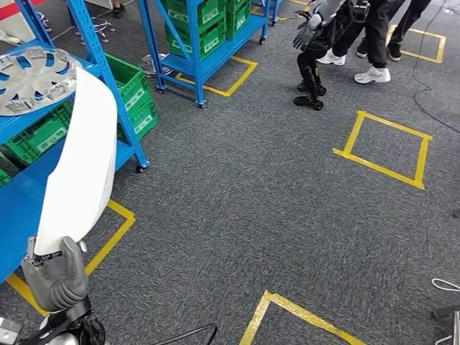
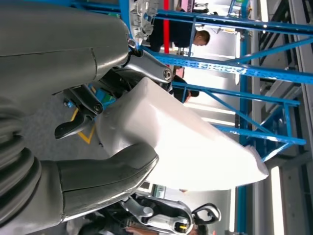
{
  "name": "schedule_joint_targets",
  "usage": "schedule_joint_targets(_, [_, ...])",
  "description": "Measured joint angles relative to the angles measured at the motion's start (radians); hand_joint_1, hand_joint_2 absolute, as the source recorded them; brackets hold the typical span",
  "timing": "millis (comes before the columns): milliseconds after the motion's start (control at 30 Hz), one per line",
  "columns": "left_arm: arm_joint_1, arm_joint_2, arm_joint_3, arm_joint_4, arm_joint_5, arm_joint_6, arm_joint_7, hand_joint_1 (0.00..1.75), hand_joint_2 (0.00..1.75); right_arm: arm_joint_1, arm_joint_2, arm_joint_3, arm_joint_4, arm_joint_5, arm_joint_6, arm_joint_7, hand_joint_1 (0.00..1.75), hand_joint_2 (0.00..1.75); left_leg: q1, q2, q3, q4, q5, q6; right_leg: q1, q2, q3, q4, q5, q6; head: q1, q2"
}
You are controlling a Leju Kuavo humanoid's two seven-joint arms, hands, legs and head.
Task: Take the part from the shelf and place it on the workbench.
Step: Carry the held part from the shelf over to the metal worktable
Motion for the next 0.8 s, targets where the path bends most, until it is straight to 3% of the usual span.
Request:
schedule_joint_targets(33, [-0.001,-0.007,0.005,0.004,0.003,0.012,0.001,1.75,1.75,-0.001,0.0,0.0,0.0,0.001,-0.003,0.0,0.0,0.0,-0.003,0.015,0.0,0.0,0.0,0.004,0.002,-0.037,-0.026,0.057,-0.033,0.003,0.004,0.0])
schedule_joint_targets(100, [-0.003,-0.018,0.015,0.014,0.005,0.04,0.002,1.75,1.75,-0.001,0.0,0.0,0.0,0.002,-0.006,0.0,0.0,0.0,-0.008,0.047,0.0,0.0,-0.002,0.009,0.001,-0.068,-0.089,0.195,-0.097,0.007,0.007,0.0])
schedule_joint_targets(133, [-0.005,-0.022,0.019,0.019,0.003,0.05,0.003,1.75,1.75,-0.001,0.0,0.0,0.0,0.002,-0.007,0.0,0.0,0.0,-0.01,0.064,0.0,0.0,-0.002,0.009,0.001,-0.071,-0.106,0.235,-0.109,0.007,0.007,0.0])
schedule_joint_targets(167, [-0.008,-0.024,0.021,0.024,-0.002,0.056,0.003,1.75,1.75,0.0,0.0,0.0,0.0,0.002,-0.008,0.0,0.0,0.0,-0.011,0.079,0.001,0.0,-0.003,0.01,0.001,-0.074,-0.102,0.236,-0.101,0.007,0.007,0.0])
schedule_joint_targets(233, [-0.014,-0.024,0.023,0.033,-0.013,0.053,0.004,1.75,1.75,0.0,0.0,0.0,0.0,0.002,-0.008,0.0,0.0,0.0,-0.012,0.104,0.005,0.001,-0.007,0.007,0.001,-0.09,-0.036,0.125,-0.046,0.004,0.008,0.0])
schedule_joint_targets(300, [-0.017,-0.02,0.023,0.039,-0.019,0.036,0.004,1.75,1.75,-0.001,0.0,0.0,0.0,0.003,-0.007,0.0,0.0,0.0,-0.016,0.123,0.011,0.002,-0.012,-0.001,0.006,-0.13,0.038,-0.003,-0.005,-0.005,0.007,0.0])
schedule_joint_targets(367, [-0.018,-0.016,0.022,0.043,-0.021,0.022,0.004,1.75,1.75,-0.001,0.0,0.0,0.0,0.003,-0.006,0.0,0.0,0.0,-0.02,0.138,0.015,0.002,-0.014,-0.011,0.011,-0.144,0.058,-0.043,0.004,-0.016,0.005,0.0])
schedule_joint_targets(433, [-0.019,-0.012,0.02,0.046,-0.023,0.014,0.004,1.75,1.75,0.001,0.0,0.0,0.0,0.003,-0.006,0.0,0.0,0.0,-0.017,0.148,0.017,0.001,-0.017,-0.022,0.011,-0.12,0.054,-0.046,0.01,-0.029,0.004,0.0])
schedule_joint_targets(500, [-0.019,-0.008,0.018,0.048,-0.028,-0.001,0.004,1.75,1.75,0.001,0.0,0.0,0.0,0.003,-0.005,0.0,0.0,0.0,-0.013,0.111,0.003,0.037,-0.046,-0.033,0.007,-0.097,0.055,-0.054,0.016,-0.041,0.001,0.0])
schedule_joint_targets(567, [-0.016,0.0,0.018,0.05,-0.036,-0.023,0.003,1.75,1.75,-0.001,0.0,0.0,0.0,0.004,-0.003,0.0,0.0,0.0,-0.011,0.061,-0.053,0.154,-0.109,-0.038,0.004,-0.073,0.055,-0.057,0.02,-0.047,-0.005,0.0])
schedule_joint_targets(633, [-0.014,0.007,0.018,0.053,-0.044,-0.042,0.003,1.75,1.75,-0.002,0.0,0.0,0.0,0.004,-0.001,0.0,0.0,0.0,-0.01,0.048,-0.116,0.273,-0.15,-0.041,0.004,-0.046,0.053,-0.057,0.021,-0.049,-0.007,0.0])
schedule_joint_targets(667, [-0.013,0.01,0.018,0.054,-0.047,-0.048,0.003,1.75,1.75,-0.002,0.0,0.0,0.0,0.004,0.001,0.0,0.0,0.0,-0.01,0.046,-0.128,0.29,-0.142,-0.042,0.003,-0.031,0.052,-0.057,0.022,-0.048,-0.007,0.0])
schedule_joint_targets(700, [-0.013,0.012,0.017,0.054,-0.05,-0.054,0.003,1.75,1.75,-0.001,0.0,0.0,0.0,0.004,0.002,0.0,0.0,0.0,-0.008,0.044,-0.119,0.265,-0.115,-0.042,0.001,-0.015,0.053,-0.056,0.023,-0.046,-0.007,0.0])
schedule_joint_targets(733, [-0.013,0.013,0.017,0.054,-0.055,-0.06,0.003,1.75,1.75,-0.002,0.0,0.0,0.0,0.004,0.004,0.0,0.0,0.0,-0.005,0.036,-0.095,0.209,-0.076,-0.044,-0.001,0.0,0.052,-0.054,0.024,-0.043,-0.007,0.0])
schedule_joint_targets(800, [-0.013,0.015,0.016,0.054,-0.065,-0.074,0.002,1.75,1.75,-0.003,0.0,0.0,0.0,0.004,0.006,0.0,0.0,0.0,0.006,-0.01,-0.036,0.079,-0.018,-0.048,-0.003,0.03,0.046,-0.044,0.023,-0.032,-0.007,0.0])
